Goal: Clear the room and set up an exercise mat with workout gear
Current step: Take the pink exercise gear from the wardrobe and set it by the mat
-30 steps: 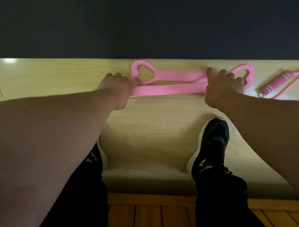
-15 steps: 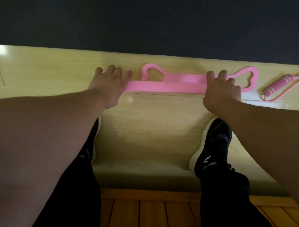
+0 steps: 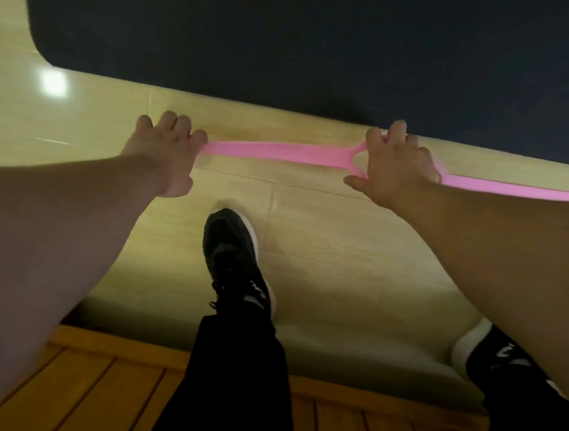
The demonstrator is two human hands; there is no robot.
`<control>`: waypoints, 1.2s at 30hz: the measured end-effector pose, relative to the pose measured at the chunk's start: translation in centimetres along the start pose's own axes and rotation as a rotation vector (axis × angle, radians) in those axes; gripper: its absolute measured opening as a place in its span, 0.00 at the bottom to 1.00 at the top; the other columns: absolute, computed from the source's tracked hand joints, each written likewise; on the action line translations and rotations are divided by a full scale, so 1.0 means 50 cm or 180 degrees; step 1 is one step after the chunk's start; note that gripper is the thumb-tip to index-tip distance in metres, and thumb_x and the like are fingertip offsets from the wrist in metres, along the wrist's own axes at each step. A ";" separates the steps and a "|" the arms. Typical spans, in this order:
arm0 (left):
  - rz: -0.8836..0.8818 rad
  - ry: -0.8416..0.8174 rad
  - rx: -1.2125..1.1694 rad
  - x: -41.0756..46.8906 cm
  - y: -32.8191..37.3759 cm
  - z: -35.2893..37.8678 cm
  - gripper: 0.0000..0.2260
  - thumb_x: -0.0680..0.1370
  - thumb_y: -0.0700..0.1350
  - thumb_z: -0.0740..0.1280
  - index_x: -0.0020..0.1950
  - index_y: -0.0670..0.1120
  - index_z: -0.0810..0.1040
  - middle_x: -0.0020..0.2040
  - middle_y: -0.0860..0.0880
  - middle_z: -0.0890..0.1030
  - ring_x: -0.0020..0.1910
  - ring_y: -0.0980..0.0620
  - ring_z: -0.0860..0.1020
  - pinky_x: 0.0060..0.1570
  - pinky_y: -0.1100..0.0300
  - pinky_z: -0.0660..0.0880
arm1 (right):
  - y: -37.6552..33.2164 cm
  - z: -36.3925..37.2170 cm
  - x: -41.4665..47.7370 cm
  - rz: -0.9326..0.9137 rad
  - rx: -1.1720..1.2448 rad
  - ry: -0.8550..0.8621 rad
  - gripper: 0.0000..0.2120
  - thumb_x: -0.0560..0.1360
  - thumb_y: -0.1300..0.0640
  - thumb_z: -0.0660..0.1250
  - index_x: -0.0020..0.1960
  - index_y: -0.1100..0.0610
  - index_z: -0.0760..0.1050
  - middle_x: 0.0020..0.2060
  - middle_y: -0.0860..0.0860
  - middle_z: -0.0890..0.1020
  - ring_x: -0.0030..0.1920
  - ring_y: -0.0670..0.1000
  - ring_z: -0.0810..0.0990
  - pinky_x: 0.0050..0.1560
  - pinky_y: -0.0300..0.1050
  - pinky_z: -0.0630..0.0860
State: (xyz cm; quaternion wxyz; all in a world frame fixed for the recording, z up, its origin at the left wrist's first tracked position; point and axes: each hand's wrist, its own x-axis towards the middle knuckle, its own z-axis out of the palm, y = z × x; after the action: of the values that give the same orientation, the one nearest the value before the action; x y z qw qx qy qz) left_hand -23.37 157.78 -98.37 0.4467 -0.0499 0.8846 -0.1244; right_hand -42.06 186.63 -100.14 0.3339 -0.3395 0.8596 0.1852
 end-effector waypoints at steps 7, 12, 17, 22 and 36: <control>-0.0214 0.0218 0.0136 0.063 -0.119 0.070 0.24 0.74 0.60 0.64 0.67 0.50 0.70 0.61 0.44 0.71 0.60 0.43 0.68 0.55 0.45 0.69 | -0.150 0.015 0.053 0.0422 0.0270 -0.0132 0.39 0.71 0.27 0.65 0.67 0.54 0.60 0.61 0.61 0.66 0.44 0.58 0.68 0.38 0.52 0.69; -0.0301 0.0351 0.0063 0.103 -0.142 0.075 0.21 0.73 0.54 0.65 0.64 0.49 0.72 0.58 0.44 0.69 0.58 0.43 0.68 0.57 0.44 0.69 | -0.189 0.033 0.061 0.0672 0.0389 0.0059 0.40 0.71 0.26 0.63 0.66 0.56 0.59 0.58 0.61 0.66 0.45 0.58 0.70 0.40 0.52 0.71; -0.0379 0.0641 -0.0223 0.114 -0.133 0.085 0.28 0.69 0.55 0.69 0.63 0.45 0.65 0.58 0.43 0.67 0.58 0.41 0.68 0.59 0.44 0.70 | -0.189 0.059 0.058 0.0831 0.0228 0.0464 0.47 0.71 0.24 0.59 0.74 0.55 0.51 0.67 0.64 0.64 0.57 0.64 0.71 0.53 0.58 0.71; -0.0295 0.0641 -0.0257 0.102 -0.125 0.104 0.35 0.68 0.56 0.71 0.68 0.45 0.61 0.62 0.42 0.65 0.60 0.41 0.68 0.53 0.45 0.72 | -0.175 0.061 0.045 0.0825 0.0309 0.0432 0.40 0.73 0.31 0.65 0.72 0.55 0.54 0.63 0.63 0.66 0.55 0.64 0.71 0.52 0.58 0.72; -0.0643 0.0572 -0.0506 0.111 -0.119 0.108 0.29 0.70 0.47 0.71 0.66 0.43 0.64 0.59 0.42 0.67 0.56 0.41 0.71 0.49 0.46 0.74 | -0.181 0.065 0.054 0.0766 0.0514 0.0333 0.33 0.79 0.40 0.62 0.74 0.55 0.51 0.65 0.62 0.64 0.57 0.62 0.71 0.53 0.56 0.72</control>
State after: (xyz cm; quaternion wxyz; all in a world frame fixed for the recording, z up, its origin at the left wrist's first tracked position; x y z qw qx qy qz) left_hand -22.51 150.00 -104.20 0.3456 -0.1625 0.9186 -0.1021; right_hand -35.65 180.81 -105.15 0.2904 -0.2152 0.9224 0.1362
